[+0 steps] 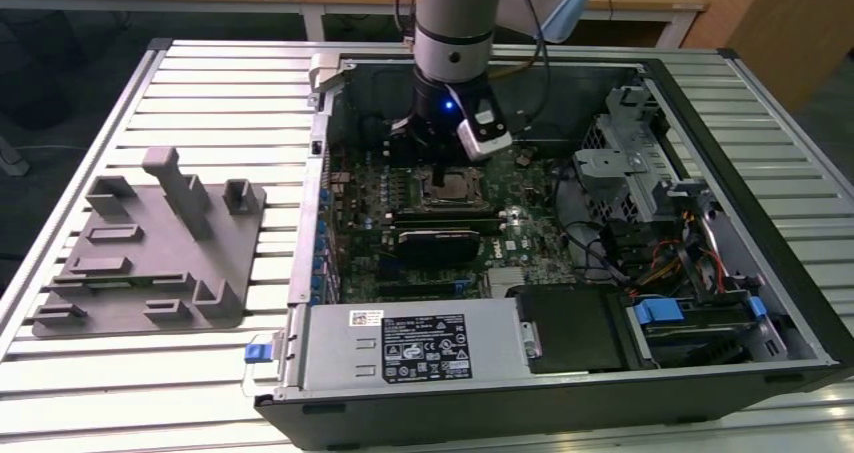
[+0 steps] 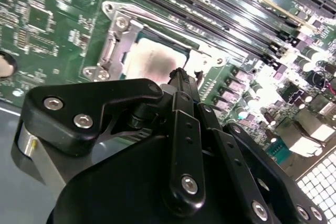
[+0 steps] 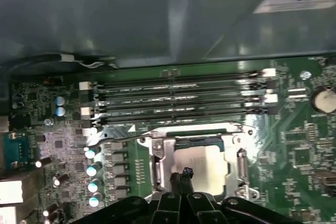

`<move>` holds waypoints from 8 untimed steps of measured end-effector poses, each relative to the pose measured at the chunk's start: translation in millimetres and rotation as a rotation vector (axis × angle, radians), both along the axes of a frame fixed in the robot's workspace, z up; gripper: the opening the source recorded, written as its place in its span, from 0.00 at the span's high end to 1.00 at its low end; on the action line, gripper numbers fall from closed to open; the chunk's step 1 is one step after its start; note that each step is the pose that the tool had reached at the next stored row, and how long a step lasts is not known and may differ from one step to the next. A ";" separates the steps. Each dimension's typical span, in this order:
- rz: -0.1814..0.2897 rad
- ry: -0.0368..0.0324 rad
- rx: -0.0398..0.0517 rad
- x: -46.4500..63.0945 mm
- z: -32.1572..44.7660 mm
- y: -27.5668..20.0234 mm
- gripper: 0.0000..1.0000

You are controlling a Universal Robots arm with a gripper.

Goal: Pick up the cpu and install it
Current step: 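Close the cpu cover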

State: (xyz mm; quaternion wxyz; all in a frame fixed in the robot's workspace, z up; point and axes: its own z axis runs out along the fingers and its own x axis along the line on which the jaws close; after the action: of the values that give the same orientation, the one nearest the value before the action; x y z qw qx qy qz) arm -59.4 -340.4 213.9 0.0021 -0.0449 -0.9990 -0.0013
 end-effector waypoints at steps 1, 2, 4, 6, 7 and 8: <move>0.000 0.0000 0.0000 -1.6 -1.1 0.0 0.89; 0.001 0.0000 0.0000 -2.9 -2.3 0.0 0.89; 0.002 0.0001 -0.0001 -5.0 -4.6 0.0 0.89; 0.005 -0.0001 -0.0001 -6.8 -6.2 0.2 0.89; 0.009 0.0000 0.0000 -7.2 -6.7 0.4 0.89; 0.013 0.0002 -0.0002 -7.2 -6.9 0.6 0.89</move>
State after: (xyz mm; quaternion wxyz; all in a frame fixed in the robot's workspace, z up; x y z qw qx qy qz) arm -66.7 -339.8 206.9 0.0022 -0.0383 -0.9993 -0.0012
